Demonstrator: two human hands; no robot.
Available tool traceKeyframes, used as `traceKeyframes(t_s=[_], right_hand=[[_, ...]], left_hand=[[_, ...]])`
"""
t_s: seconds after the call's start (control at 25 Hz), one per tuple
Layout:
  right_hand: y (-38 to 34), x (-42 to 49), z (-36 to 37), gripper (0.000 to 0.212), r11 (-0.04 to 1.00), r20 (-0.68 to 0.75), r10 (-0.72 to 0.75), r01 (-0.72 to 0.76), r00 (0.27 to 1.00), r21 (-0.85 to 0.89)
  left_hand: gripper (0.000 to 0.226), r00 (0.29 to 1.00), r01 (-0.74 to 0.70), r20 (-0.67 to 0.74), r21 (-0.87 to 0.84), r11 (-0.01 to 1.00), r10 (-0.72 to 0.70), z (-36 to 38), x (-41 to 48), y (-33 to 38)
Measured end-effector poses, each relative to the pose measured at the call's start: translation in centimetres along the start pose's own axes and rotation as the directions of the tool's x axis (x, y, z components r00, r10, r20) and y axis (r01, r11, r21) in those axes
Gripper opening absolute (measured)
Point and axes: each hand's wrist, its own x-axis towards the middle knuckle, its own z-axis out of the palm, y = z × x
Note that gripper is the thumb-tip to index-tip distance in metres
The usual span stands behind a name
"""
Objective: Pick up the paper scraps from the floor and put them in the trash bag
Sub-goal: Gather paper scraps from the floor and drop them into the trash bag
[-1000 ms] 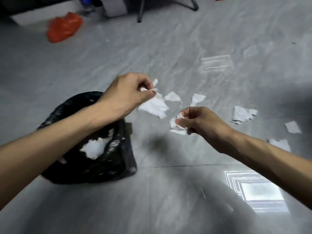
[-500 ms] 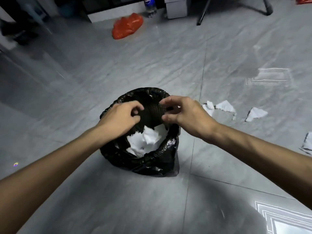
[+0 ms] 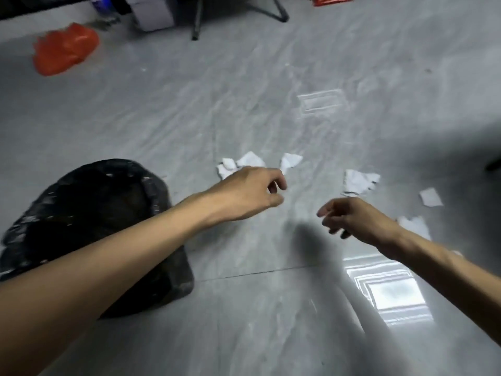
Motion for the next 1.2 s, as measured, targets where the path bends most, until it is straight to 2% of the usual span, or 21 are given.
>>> traceKeyframes(t_s=[0.08, 0.12, 0.2, 0.28, 0.36, 0.52, 0.6, 0.68, 0.76, 0.84, 0.92, 1.0, 1.08, 1.2], right_hand=[[5.5, -1.8, -2.9, 0.014, 0.984, -0.091, 0.138, -0.147, 0.986, -0.102], [8.1, -2.8, -4.1, 0.017, 0.959, -0.186, 0.182, -0.216, 0.966, -0.183], [12.8, -5.0, -5.9, 0.034, 0.886, -0.43, 0.226, -0.368, 0.874, -0.282], [16.1, -6.8, -6.2, 0.048, 0.843, -0.575, 0.265, -0.476, 0.774, -0.251], [18.3, -7.7, -6.4, 0.048, 0.825, -0.601, 0.292, -0.514, 0.744, -0.237], [20.0, -7.2, -7.4, 0.01, 0.891, -0.598, 0.203, -0.399, 0.776, -0.215], [20.1, -6.6, -8.6, 0.017, 0.931, -0.632, 0.177, -0.337, 0.754, -0.142], [20.0, -5.2, -10.8, 0.015, 0.958, -0.712, 0.118, -0.269, 0.693, -0.103], [19.6, -2.9, -13.3, 0.011, 0.963, -0.741, 0.026, -0.216, 0.671, -0.162], [19.0, 0.0, -15.6, 0.004, 0.958, -0.708, -0.039, -0.176, 0.705, -0.228], [18.6, 2.5, -16.5, 0.007, 0.942, -0.638, -0.089, -0.143, 0.765, -0.304], [18.6, 4.0, -16.0, 0.008, 0.926, -0.552, -0.116, -0.111, 0.826, -0.36], [18.8, 4.5, -14.9, 0.005, 0.933, -0.516, -0.149, -0.054, 0.843, -0.357], [18.8, 4.4, -14.0, 0.007, 0.955, -0.53, -0.169, 0.005, 0.831, -0.297]], left_hand=[[0.027, 0.988, -0.066, 0.137, -0.01, 0.998, 0.067, 3.0, 2.6, 2.5], [0.027, 0.979, -0.09, 0.182, -0.02, 0.996, 0.093, 4.4, 3.9, 3.6], [0.029, 0.962, -0.125, 0.24, -0.031, 0.992, 0.129, 7.3, 6.1, 5.4], [0.031, 0.955, -0.14, 0.259, -0.033, 0.99, 0.144, 9.8, 7.8, 6.6], [0.036, 0.956, -0.158, 0.243, -0.05, 0.986, 0.165, 12.4, 9.8, 8.5], [0.052, 0.942, -0.285, 0.176, -0.036, 0.958, 0.286, 17.9, 13.6, 13.9], [0.054, 0.928, -0.345, 0.176, 0.084, 0.935, 0.327, 20.8, 14.8, 16.0], [0.047, 0.936, -0.344, 0.148, 0.187, 0.92, 0.32, 23.0, 15.4, 16.8], [0.03, 0.946, -0.324, 0.076, 0.173, 0.93, 0.315, 24.2, 15.6, 16.3], [0.015, 0.939, -0.345, 0.034, 0.107, 0.933, 0.343, 24.6, 15.7, 15.3], [0.012, 0.932, -0.36, -0.022, 0.072, 0.93, 0.363, 23.8, 16.0, 13.9], [0.014, 0.937, -0.312, -0.141, 0.068, 0.948, 0.319, 22.2, 17.3, 12.1], [0.016, 0.949, -0.211, -0.229, 0.051, 0.976, 0.217, 20.3, 19.1, 10.0], [0.02, 0.973, -0.111, -0.192, 0.107, 0.988, 0.13, 18.7, 21.2, 7.5]])
